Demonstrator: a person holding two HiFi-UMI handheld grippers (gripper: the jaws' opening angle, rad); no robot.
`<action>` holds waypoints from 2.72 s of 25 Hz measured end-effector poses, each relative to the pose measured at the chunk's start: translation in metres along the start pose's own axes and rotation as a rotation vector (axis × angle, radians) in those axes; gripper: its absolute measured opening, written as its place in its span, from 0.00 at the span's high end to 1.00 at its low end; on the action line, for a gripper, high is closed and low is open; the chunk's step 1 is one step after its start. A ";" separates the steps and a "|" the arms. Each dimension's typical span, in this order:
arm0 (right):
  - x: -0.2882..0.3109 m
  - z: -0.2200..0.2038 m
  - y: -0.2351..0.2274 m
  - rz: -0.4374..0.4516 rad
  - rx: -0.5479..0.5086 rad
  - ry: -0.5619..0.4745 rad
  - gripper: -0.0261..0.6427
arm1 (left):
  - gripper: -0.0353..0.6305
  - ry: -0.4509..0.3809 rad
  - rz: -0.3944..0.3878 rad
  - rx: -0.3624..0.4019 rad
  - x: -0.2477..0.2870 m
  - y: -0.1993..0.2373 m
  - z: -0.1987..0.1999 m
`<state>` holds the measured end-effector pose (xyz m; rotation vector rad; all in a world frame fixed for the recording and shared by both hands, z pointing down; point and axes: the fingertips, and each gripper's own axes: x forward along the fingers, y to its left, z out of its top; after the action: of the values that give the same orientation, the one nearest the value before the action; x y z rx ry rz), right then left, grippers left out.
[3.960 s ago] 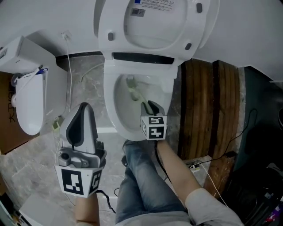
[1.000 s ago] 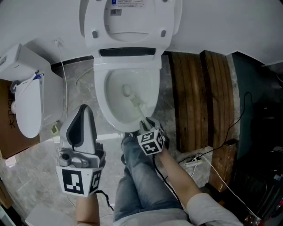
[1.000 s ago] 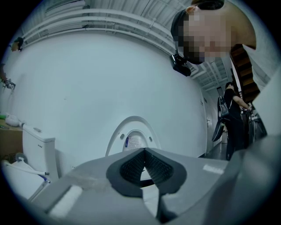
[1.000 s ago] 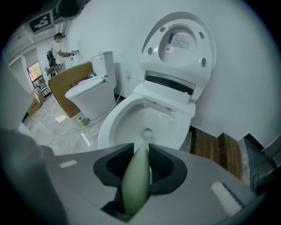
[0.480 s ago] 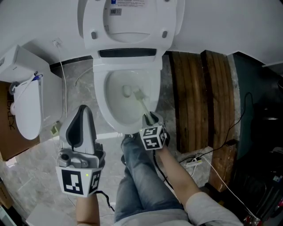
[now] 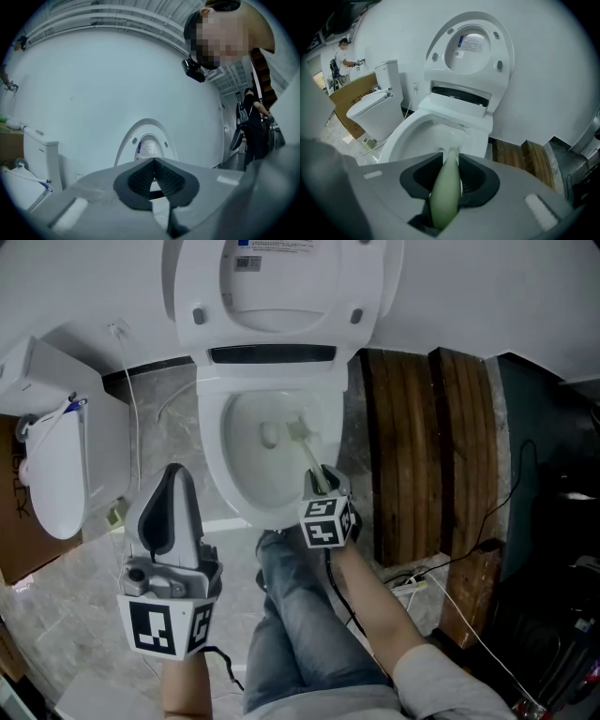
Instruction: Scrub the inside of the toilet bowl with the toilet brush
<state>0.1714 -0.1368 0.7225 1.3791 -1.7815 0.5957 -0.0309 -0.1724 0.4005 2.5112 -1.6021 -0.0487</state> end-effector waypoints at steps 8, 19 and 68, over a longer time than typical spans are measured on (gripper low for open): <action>0.017 0.018 -0.006 -0.012 0.013 -0.007 0.80 | 0.94 0.011 0.019 -0.007 0.011 0.014 -0.005; 0.038 0.042 -0.002 0.011 0.024 -0.017 0.80 | 0.94 0.022 0.036 -0.024 0.029 0.032 -0.011; 0.086 0.029 0.049 0.118 0.036 0.074 0.81 | 0.94 0.052 0.103 -0.043 0.019 0.085 -0.028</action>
<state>0.1081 -0.1941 0.7798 1.2655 -1.8089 0.7356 -0.0958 -0.2210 0.4424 2.3745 -1.6882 -0.0046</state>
